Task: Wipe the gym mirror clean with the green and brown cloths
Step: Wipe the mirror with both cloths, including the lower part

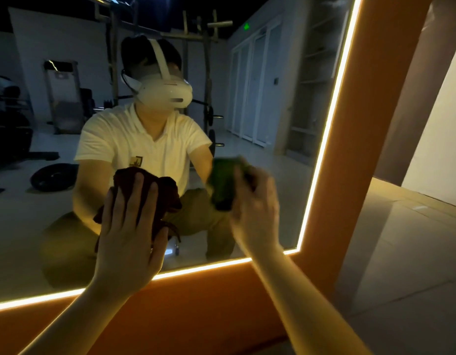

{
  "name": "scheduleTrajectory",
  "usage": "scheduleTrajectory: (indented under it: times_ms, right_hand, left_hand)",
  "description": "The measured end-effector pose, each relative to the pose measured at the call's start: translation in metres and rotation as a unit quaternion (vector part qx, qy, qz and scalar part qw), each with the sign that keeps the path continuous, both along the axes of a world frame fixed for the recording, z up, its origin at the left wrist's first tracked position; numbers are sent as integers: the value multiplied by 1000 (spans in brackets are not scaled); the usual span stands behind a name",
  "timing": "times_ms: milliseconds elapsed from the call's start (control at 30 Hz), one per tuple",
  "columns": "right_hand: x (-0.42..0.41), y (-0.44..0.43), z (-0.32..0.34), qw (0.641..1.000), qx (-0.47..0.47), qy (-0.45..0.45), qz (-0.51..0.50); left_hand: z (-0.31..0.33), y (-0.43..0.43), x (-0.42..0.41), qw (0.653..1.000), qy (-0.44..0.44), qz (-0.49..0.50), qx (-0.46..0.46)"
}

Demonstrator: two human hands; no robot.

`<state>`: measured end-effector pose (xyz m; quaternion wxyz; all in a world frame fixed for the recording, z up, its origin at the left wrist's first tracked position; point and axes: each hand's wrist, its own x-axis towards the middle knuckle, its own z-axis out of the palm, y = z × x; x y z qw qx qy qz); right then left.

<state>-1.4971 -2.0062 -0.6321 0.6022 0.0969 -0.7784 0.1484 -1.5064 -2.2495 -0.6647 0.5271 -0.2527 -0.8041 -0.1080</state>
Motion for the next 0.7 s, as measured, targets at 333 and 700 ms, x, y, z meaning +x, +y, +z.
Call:
scheduleTrajectory:
  times_ms: [333, 700]
  right_hand:
    - [3, 39, -7, 941, -327, -7, -86]
    - [6, 4, -22, 999, -13, -19, 23]
  left_hand:
    - [-4, 26, -7, 995, 29, -21, -93]
    - [12, -34, -6, 999, 27, 41, 5]
